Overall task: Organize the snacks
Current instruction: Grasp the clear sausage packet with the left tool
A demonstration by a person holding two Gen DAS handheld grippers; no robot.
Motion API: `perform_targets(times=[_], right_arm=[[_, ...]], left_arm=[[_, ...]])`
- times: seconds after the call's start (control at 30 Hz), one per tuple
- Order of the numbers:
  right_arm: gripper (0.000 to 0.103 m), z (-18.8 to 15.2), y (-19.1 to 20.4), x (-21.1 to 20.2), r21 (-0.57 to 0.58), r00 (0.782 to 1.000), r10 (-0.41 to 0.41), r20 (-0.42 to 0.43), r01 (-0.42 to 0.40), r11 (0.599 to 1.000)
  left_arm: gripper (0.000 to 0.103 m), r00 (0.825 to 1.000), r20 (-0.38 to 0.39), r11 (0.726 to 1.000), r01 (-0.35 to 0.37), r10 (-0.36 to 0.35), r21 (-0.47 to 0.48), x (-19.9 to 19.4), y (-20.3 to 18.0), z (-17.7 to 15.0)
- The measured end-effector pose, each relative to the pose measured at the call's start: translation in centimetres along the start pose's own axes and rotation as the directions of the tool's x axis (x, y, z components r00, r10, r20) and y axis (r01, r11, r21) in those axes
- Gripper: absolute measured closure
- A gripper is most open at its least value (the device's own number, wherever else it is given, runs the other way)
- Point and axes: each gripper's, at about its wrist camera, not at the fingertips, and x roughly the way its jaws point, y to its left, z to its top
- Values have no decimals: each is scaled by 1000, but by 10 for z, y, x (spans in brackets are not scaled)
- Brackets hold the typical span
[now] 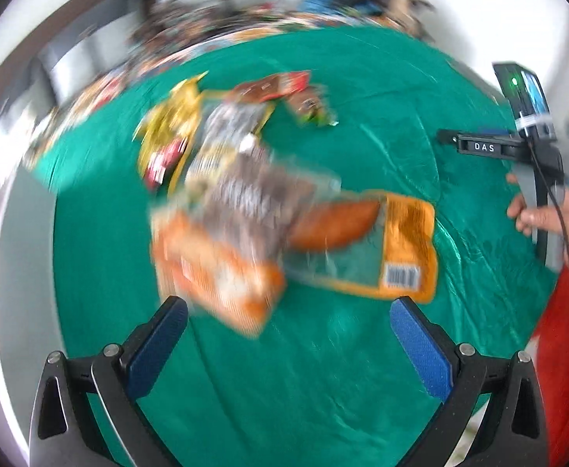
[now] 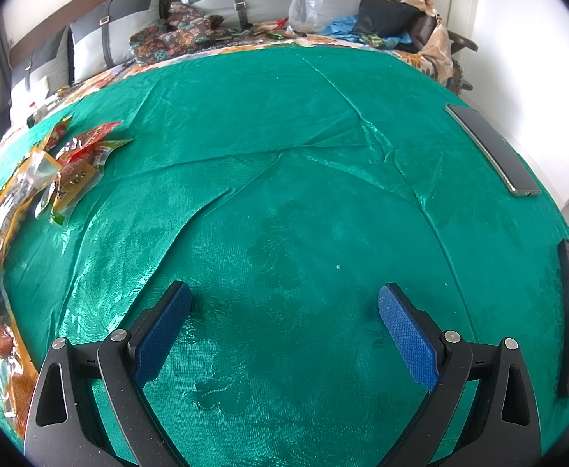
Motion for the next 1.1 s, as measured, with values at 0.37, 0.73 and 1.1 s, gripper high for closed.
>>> perform_targets(times=[0.37,0.73,1.1], right_arm=[[4,0,0,0,0,1000,0,0,0,1000],[4,0,0,0,0,1000,0,0,0,1000],[4,0,0,0,1,1000,0,0,0,1000]], left_arm=[[0,970,-143,981,190,-195,-50,67,38,71],[0,981,-150,991,128,-121,38,87,29,73],[0,976,-215,999,29,-23,22,110,31,86]])
